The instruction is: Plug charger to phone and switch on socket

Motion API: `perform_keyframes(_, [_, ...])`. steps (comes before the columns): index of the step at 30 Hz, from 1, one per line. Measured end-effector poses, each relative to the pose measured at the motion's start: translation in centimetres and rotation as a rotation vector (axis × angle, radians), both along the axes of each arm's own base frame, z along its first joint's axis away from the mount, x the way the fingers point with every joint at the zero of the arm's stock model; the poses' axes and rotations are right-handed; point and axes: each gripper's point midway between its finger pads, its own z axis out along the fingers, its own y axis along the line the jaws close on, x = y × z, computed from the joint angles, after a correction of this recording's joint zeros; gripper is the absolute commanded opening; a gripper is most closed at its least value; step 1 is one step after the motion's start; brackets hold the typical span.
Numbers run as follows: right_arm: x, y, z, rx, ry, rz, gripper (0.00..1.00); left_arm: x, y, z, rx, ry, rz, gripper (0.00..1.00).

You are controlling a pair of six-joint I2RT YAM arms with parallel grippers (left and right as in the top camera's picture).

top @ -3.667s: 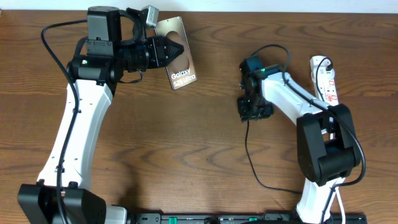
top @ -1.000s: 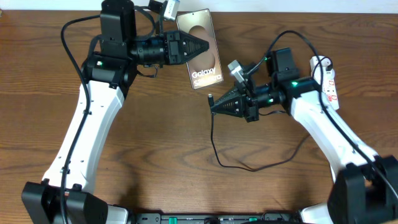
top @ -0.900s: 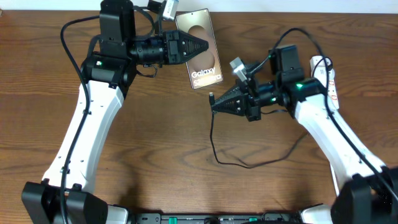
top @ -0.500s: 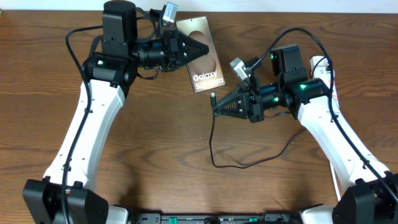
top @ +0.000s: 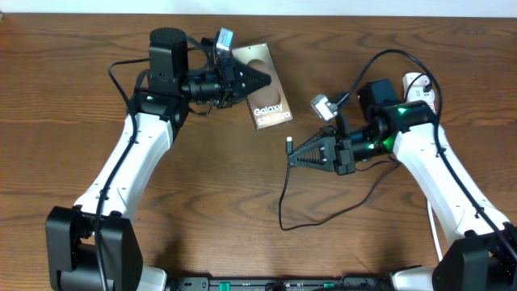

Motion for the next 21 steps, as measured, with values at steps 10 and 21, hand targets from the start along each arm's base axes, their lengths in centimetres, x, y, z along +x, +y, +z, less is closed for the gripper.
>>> perform_keyframes(10, [1.8,-0.7,0.1,-0.008,0.04,-0.045,0.01,-0.3,-0.8,3.7,-0.107,-0.059,-0.057,0.08])
perform_keyframes(21, [1.3,-0.1,0.1,-0.02,0.095,-0.021,0.01,-2.7,-2.8,5.2,-0.142,-0.137,-0.185,0.07])
